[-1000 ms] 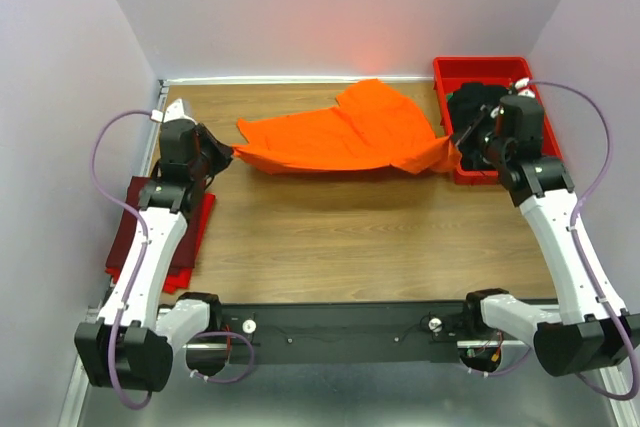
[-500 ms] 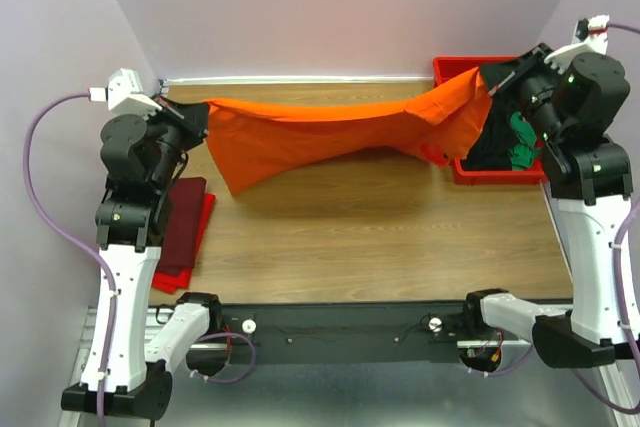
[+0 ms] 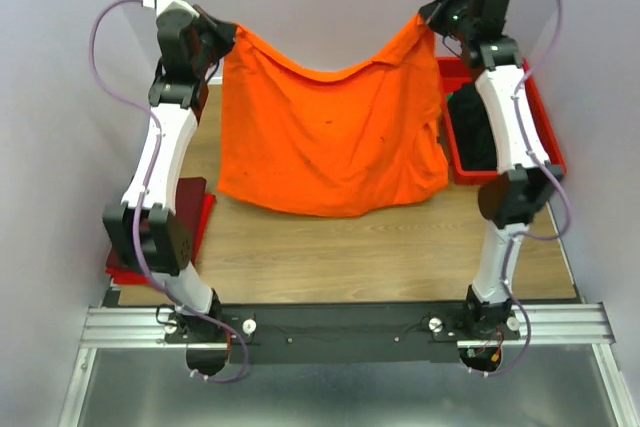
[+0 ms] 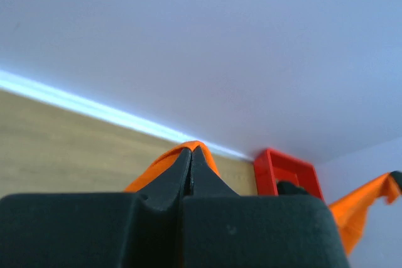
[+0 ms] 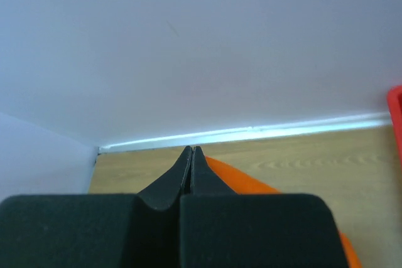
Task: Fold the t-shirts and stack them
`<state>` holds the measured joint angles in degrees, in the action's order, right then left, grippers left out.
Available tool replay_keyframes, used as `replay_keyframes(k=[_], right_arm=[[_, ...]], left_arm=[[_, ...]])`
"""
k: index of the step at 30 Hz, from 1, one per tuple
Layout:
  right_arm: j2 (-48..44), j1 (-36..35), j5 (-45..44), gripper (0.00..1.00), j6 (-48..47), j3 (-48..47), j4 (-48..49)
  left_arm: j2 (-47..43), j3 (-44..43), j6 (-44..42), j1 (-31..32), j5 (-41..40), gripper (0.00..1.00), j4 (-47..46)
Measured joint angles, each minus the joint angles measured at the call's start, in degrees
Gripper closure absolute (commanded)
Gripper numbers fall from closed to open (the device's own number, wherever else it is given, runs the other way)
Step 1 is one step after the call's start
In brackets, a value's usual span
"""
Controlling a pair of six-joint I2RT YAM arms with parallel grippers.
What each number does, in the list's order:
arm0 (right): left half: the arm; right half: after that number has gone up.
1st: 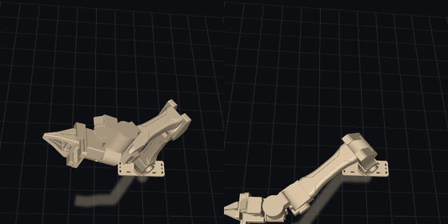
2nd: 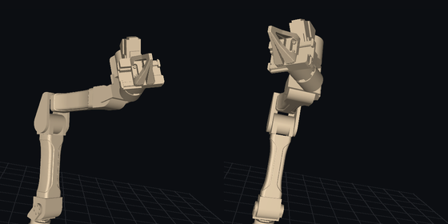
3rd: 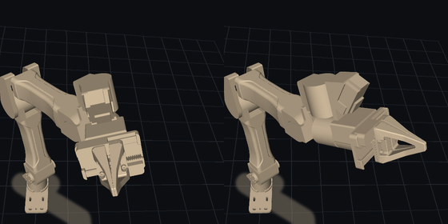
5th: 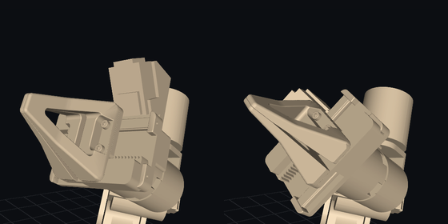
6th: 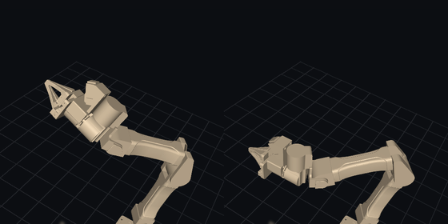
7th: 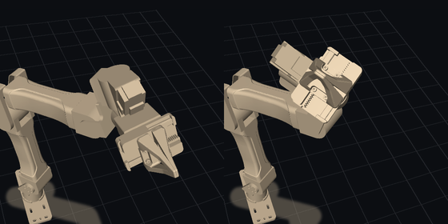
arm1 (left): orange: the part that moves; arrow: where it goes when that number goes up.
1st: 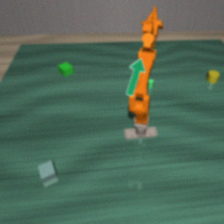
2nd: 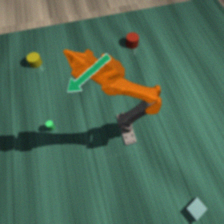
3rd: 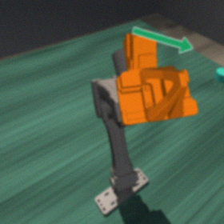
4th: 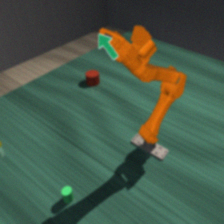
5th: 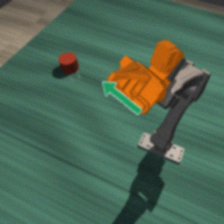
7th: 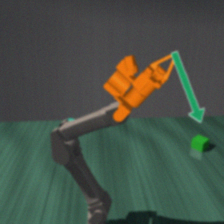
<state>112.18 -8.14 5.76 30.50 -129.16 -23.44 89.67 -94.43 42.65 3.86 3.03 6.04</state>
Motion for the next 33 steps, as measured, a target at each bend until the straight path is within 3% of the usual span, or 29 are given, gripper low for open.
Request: replay_keyframes(k=[3,6,10,14,19,29,33], right_arm=[[9.5,0.0,0.9,1.0,-0.6,-10.9,-0.5],[11.6,0.0,1.0,0.99,-1.2,-15.8,-0.3],[7.2,0.0,0.3,0.99,-3.2,-14.9,4.8],[-0.5,0.0,-0.9,1.0,-4.7,-11.0,10.5],[-9.6,0.0,-2.3,0.99,-5.2,1.7,16.7],[-22.2,0.0,-2.8,1.0,0.5,50.1,16.9],[-28.3,0.0,-2.4,1.0,2.8,67.9,13.4]], left_arm=[[10.0,-11.9,-0.3,-0.7,2.1,1.0,0.0],[16.4,-23.1,-0.9,-1.9,4.3,1.0,0.0],[17.8,-31.5,-1.7,-3.5,6.3,1.0,0.1],[14.8,-32.4,-2.6,-5.6,6.7,1.0,-2.3],[10.0,-23.0,-2.5,-6.3,6.9,1.0,-5.2],[1.9,23.2,1.6,-6.1,7.1,1.0,-8.9],[0.2,35.1,3.3,-6.1,7.3,1.0,-8.5]])
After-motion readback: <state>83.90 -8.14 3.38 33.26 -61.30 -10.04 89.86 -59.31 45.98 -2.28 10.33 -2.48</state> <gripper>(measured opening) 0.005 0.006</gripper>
